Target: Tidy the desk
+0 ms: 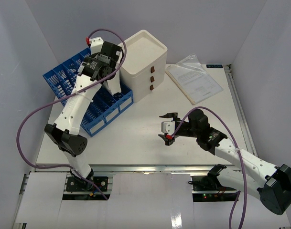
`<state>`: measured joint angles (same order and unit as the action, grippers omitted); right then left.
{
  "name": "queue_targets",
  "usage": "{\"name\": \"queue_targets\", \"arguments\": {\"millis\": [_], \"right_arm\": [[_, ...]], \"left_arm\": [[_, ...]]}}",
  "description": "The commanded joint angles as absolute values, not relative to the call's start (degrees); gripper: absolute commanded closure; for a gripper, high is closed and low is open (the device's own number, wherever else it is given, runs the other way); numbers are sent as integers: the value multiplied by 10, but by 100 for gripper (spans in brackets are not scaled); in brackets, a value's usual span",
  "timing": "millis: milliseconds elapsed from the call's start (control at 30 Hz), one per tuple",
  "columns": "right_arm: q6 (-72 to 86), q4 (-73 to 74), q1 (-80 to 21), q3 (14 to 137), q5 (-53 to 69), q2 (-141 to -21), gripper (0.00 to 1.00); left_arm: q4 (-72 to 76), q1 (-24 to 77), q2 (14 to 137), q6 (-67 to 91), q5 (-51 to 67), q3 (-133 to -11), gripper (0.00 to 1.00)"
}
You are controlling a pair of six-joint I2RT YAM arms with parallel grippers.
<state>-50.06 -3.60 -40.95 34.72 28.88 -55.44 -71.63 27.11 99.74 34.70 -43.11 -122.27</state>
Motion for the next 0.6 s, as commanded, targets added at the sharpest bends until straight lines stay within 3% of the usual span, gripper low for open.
{"name": "queue_targets", "arguments": {"millis": [0, 367, 567], "right_arm": [[-499, -58, -408, 344, 306, -547, 10], [-463, -79, -409, 353, 336, -559, 10], [-364, -125, -457, 452, 325, -618, 10]], "left_arm": [[-688, 267, 894, 378, -385, -1173, 100], [-612, 267, 758, 395, -237, -1065, 100], [-549, 267, 651, 416, -128, -968, 100]]}}
